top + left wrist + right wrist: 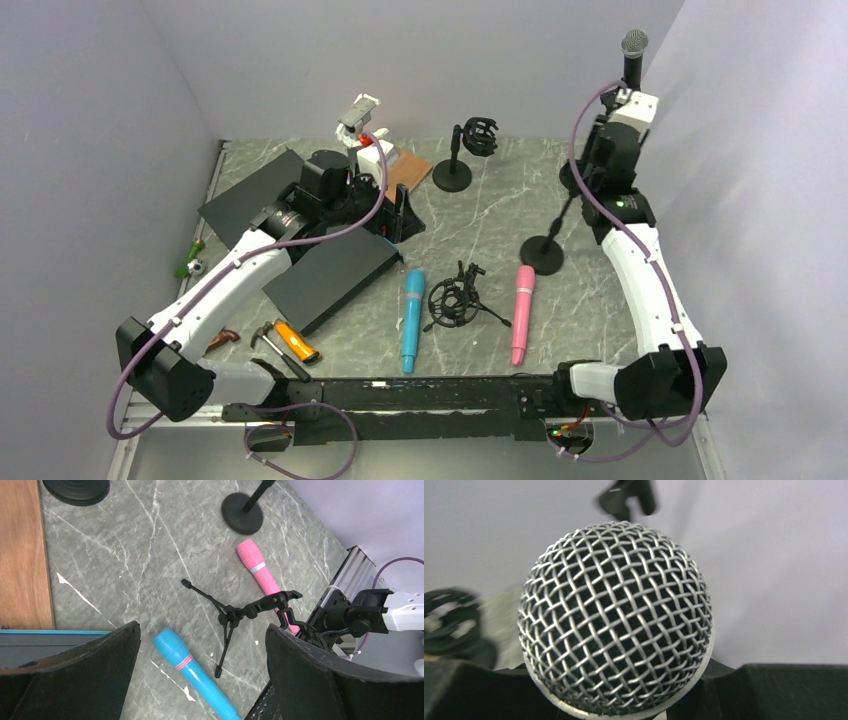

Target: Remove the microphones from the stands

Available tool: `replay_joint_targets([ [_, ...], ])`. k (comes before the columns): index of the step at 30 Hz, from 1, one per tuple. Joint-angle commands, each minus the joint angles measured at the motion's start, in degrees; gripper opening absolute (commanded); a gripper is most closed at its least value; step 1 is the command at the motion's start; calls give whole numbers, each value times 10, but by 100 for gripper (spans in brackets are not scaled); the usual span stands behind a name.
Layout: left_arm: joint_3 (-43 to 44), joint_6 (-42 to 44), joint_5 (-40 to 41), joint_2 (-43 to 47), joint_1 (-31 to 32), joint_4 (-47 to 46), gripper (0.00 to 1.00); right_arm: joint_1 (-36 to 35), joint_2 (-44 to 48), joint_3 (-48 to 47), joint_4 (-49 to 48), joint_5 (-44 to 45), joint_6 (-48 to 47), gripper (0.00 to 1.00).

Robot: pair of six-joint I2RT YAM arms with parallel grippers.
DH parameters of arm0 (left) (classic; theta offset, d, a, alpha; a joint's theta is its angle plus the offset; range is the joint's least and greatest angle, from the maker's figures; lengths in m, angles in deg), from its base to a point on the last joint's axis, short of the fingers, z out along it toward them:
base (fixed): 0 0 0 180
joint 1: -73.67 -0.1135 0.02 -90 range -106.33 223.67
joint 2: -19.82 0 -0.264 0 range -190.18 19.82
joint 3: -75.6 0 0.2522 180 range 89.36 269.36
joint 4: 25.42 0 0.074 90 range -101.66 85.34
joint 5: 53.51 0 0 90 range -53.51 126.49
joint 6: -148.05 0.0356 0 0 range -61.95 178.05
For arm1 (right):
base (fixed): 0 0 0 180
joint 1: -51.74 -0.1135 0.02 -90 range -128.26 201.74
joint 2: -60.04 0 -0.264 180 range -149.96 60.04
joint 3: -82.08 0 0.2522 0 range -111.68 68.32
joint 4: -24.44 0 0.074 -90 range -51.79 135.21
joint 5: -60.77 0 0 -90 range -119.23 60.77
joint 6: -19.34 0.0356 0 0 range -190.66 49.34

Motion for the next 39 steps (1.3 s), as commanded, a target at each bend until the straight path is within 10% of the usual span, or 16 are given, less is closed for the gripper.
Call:
replay_joint_targets([
  [1,-1,-1,-20,19,2,-22,97,-60,28,-42,1,-74,65,0],
  [22,-36,-30,12,51,4,-100,96,-363,-86,-125,-46,104,65,0],
  [39,-2,33,193,-40,134,-257,94,-392,-62,-102,-33,118,87,0],
])
